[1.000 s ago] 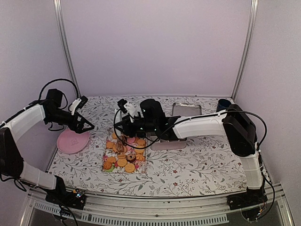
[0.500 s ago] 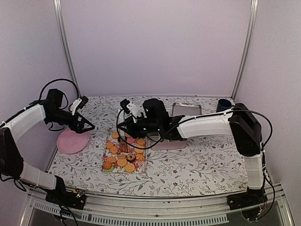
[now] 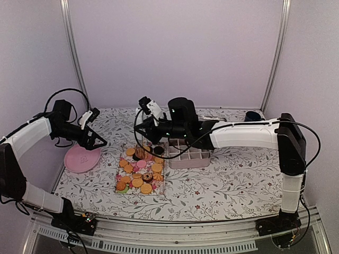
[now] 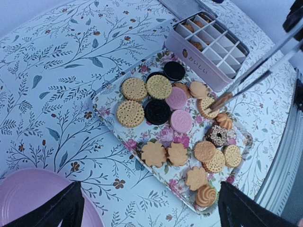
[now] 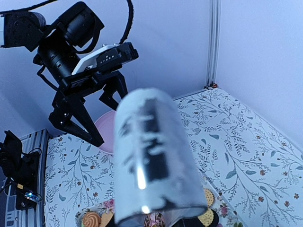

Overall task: Pack the cookies
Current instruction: Pick up the fake cookies from the plate, then place the fake cookies in the empty pocket of the box.

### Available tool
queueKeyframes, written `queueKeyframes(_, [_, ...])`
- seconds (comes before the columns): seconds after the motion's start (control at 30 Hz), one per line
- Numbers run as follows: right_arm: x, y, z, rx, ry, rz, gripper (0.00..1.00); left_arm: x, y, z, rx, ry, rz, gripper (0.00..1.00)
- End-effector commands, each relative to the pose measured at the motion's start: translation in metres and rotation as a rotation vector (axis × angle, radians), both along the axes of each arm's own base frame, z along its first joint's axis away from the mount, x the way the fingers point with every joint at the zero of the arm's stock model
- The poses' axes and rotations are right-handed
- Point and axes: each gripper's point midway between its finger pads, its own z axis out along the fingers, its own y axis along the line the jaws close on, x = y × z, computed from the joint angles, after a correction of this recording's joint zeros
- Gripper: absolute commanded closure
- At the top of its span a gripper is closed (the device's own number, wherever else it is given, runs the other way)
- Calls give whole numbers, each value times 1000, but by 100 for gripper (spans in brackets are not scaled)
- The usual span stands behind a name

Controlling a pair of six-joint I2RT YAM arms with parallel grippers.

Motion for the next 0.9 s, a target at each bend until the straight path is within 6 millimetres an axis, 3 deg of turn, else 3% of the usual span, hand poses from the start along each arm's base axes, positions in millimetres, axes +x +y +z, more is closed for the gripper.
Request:
queueKeyframes(0.0, [40, -46, 59, 49, -122, -117, 100, 4, -3, 7, 1, -27, -10, 1])
queueKeyframes(0.17, [85, -104, 67, 29, -156, -246, 100, 4, -3, 7, 1, -25, -10, 1])
queueKeyframes(0.37, [115, -155, 51, -40, -175, -370, 100, 5, -3, 6, 3, -24, -10, 1])
queueKeyframes(0.47, [122, -168, 38, -76, -179, -409, 100, 7, -3, 5, 5, -20, -8, 1])
queueKeyframes(0.63, [125, -173, 17, -110, -163, -418, 100, 8, -3, 5, 6, -15, -6, 1])
queueKeyframes(0.87, [118, -177, 10, -114, -143, -410, 100, 9, -2, 7, 11, -24, -4, 1])
